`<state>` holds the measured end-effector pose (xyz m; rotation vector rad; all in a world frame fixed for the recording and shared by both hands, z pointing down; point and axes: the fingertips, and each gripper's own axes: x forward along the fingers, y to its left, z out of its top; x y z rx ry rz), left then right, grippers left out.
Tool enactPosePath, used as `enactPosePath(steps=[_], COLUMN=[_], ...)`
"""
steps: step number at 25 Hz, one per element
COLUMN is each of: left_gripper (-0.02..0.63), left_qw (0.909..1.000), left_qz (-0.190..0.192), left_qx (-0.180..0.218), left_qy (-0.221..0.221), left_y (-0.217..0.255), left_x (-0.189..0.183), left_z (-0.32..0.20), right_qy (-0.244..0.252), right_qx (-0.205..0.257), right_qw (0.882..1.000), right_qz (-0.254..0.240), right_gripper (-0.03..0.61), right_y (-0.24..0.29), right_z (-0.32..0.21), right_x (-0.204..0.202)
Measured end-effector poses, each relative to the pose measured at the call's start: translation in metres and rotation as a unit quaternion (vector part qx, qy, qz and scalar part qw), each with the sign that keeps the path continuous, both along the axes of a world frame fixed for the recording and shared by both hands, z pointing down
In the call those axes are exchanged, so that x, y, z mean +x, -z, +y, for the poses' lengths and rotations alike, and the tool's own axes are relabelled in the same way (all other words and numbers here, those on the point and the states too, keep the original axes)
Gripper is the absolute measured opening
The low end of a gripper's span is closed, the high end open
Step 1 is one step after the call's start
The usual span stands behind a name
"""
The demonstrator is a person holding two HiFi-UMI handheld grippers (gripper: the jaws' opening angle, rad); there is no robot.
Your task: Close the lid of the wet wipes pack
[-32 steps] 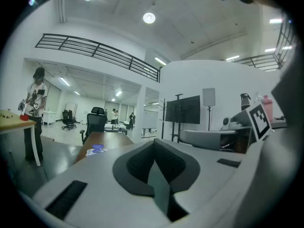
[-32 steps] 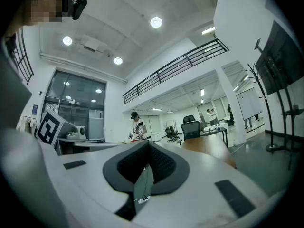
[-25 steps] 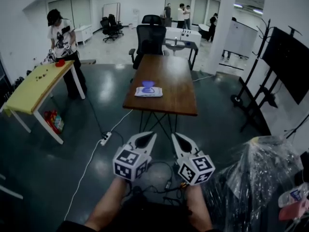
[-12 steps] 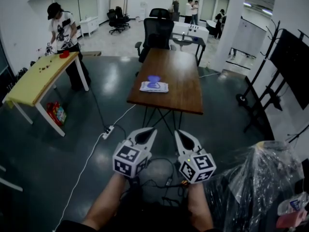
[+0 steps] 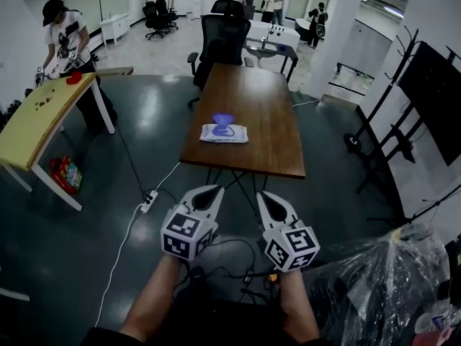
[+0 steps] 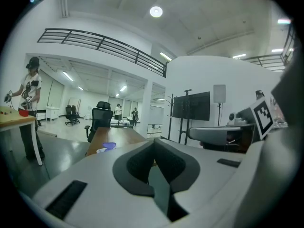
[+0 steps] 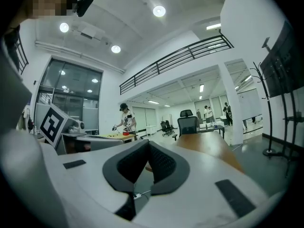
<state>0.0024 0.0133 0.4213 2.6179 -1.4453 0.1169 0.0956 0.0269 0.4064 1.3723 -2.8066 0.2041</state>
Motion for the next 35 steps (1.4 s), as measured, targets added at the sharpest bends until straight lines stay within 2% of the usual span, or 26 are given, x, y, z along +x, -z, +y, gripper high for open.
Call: enactPosePath(steps=[7, 17, 28, 35], left_gripper=[0.008, 0.008, 0.008, 0.008], left_qw=[0.9994, 0.9986, 0.9967, 0.991], left_qz=[0.009, 0.0, -0.029, -0.047], left_qx=[-0.022, -0.05, -0.07, -0.104], left_qy=[-0.027, -0.02, 0.029, 0.07], left_y=[-0.014, -0.037, -0.07, -0.093], left_x=[-0.028, -0.051, -0.043, -0.041], left_z=[-0.072, -0.151, -0.275, -0.34], right_qy=[-0.033, -0.028, 0.043, 0.092], right_qx=[-0.014, -0.034, -0.075, -0.107], right_qw=[0.999, 0.999, 0.995, 0.986], right_qz=[0.009, 0.022, 0.055, 0.083], right_gripper=[0.011, 0.011, 0.011, 0.011], right_y=[-0.006, -0.023, -0.078, -0.111], right_z=[-0.072, -0.154, -0.308, -0.407], right_x=[-0.029, -0.051, -0.045, -0.04])
